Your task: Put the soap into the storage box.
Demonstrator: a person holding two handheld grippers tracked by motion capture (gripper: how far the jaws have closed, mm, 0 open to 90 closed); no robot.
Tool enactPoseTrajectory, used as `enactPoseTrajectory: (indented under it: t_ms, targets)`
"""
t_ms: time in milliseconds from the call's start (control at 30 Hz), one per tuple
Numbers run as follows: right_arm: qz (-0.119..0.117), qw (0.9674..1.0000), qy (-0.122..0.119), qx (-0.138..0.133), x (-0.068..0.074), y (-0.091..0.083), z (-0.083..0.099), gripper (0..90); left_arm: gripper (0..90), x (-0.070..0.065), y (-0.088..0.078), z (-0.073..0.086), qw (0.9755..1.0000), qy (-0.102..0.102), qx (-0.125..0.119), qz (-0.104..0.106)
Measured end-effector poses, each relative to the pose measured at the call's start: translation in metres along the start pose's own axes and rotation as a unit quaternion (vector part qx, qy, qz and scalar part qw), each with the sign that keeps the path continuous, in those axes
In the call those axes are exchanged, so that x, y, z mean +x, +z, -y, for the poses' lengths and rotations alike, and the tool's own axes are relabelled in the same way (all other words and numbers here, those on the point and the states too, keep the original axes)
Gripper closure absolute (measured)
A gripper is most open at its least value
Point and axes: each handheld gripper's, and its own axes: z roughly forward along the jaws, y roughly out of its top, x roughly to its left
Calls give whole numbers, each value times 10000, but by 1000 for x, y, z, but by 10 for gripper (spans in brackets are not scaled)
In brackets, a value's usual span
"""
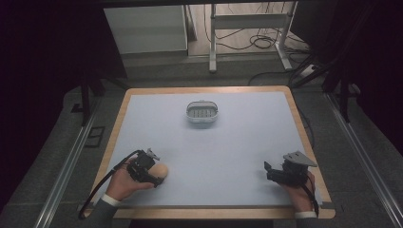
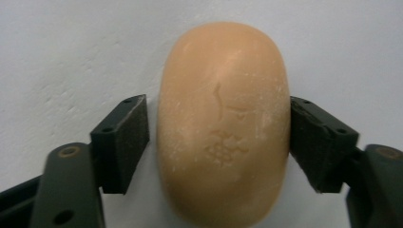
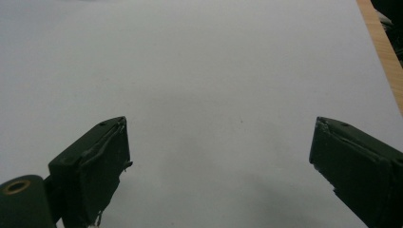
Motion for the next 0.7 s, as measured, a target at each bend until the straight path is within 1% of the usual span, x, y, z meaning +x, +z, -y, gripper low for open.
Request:
enactPoseTrajectory:
  t_ms: [33,200,400,467,533,700]
  targets:
    - [16,10000,10,-13,-1,-1,0,60,322,0,0,0,10000,26,-22,0]
    - [37,10000,26,0,-2,-1,0,60,326,1,-1,2,9999,51,-110,5]
    - [55,10000,33,-28,-2,-2,0,60,327,8,-14,1,9995,15,-321,67]
    - [55,10000,36,-34,-2,-2,0,60,326,9,-17,0,9994,39,-347,69]
    - [60,10000,25,-33,-2,-2,0,60,326,11,-20,0,9992,20,-392,101]
    - [64,10000,33,-31,-2,-2,0,60,326,13,-24,-2,9991,34,-400,118]
